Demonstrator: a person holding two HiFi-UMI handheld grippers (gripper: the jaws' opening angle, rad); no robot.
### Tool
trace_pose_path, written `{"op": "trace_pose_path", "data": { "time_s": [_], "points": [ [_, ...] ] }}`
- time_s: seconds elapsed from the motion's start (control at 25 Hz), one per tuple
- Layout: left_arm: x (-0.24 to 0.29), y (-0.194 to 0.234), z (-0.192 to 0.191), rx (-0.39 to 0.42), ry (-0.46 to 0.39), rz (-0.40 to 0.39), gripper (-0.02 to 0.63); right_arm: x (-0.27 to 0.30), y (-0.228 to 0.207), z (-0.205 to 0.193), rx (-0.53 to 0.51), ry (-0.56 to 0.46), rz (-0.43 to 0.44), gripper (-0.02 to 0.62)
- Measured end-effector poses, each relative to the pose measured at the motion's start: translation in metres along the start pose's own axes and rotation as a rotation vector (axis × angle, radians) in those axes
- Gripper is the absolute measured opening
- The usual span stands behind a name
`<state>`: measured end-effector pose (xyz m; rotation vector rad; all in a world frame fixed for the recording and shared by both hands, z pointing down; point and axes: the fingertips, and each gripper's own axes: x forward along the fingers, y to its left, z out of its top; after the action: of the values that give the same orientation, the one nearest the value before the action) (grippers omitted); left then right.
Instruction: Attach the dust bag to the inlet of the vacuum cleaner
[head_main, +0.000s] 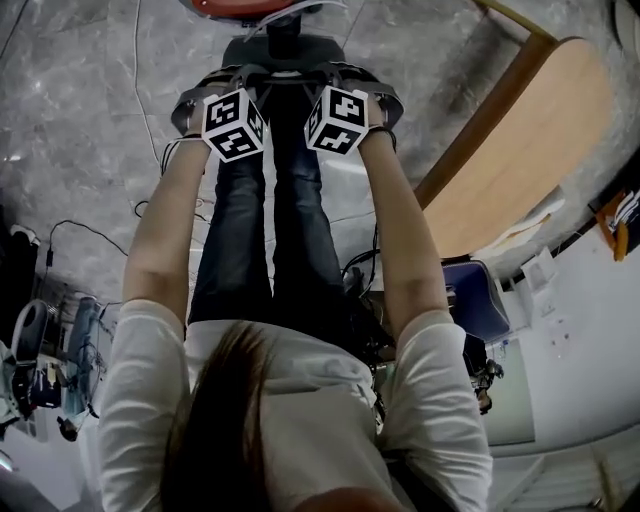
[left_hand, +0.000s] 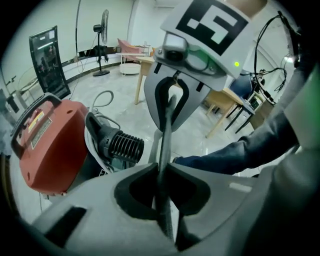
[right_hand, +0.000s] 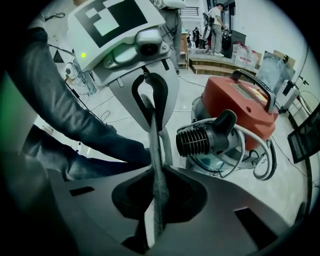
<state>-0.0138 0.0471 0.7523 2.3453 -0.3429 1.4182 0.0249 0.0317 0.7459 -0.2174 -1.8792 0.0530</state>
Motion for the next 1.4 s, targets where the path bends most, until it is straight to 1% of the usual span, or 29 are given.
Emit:
{"op": "trace_pose_path", "data": {
  "time_s": [0.12, 0.36, 0.64, 0.84, 1.12, 1.4],
  "points": [
    [0.007, 0.007, -0.008, -0.002, 0.025, 0.021, 0.040, 0.011, -0.005, 0.001, -0.005, 0.003, -0.013, 0.026],
    [0.004, 0.015, -0.012, -0.012, 0.027, 0.039, 0.040, 0.013, -0.010, 0.008, 0.012, -0.007, -0.025, 0.026],
    [0.002, 0.024, -0.006, -0.052, 0.020, 0.054, 0.040, 0.008, -0.020, 0.007, 0.027, -0.005, -0.033, 0.026],
    [-0.003, 0.028, -0.001, -0.037, 0.022, 0.075, 0.040, 0.001, -0.024, 0.009, 0.022, -0.001, -0.043, 0.026],
    [-0.007, 0.038, 0.002, -0.043, 0.017, 0.091, 0.040, -0.002, -0.034, 0.011, 0.029, -0.003, -0.058, 0.026],
    [-0.004, 0.042, -0.001, -0.012, 0.026, 0.104, 0.041, 0.002, -0.033, 0.012, 0.055, -0.012, -0.064, 0.026]
  ]
}}
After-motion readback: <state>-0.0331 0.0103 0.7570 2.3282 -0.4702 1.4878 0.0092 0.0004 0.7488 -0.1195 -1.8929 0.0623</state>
